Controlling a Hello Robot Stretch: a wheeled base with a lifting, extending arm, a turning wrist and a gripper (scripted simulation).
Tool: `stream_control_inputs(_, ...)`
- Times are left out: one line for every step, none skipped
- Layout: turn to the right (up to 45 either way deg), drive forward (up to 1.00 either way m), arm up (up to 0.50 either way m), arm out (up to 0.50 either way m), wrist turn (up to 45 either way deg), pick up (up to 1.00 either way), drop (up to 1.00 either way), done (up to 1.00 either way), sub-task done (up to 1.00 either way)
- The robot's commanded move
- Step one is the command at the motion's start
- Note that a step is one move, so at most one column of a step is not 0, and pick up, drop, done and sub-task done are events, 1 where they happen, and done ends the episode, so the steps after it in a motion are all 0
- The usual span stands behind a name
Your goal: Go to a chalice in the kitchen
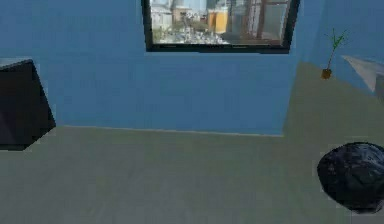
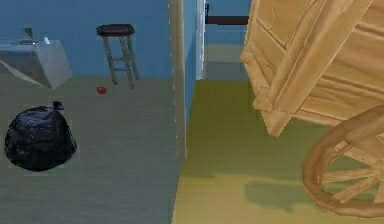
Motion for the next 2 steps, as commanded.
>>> stream_control_inputs(0.0, 0.25, 0.0, 0.0, 0.0, 0.0, 0.0, 0.0, 0.0)
stream_control_inputs(-24.0, 0.0, 0.0, 0.0, 0.0, 0.0, 0.0, 0.0, 0.0)
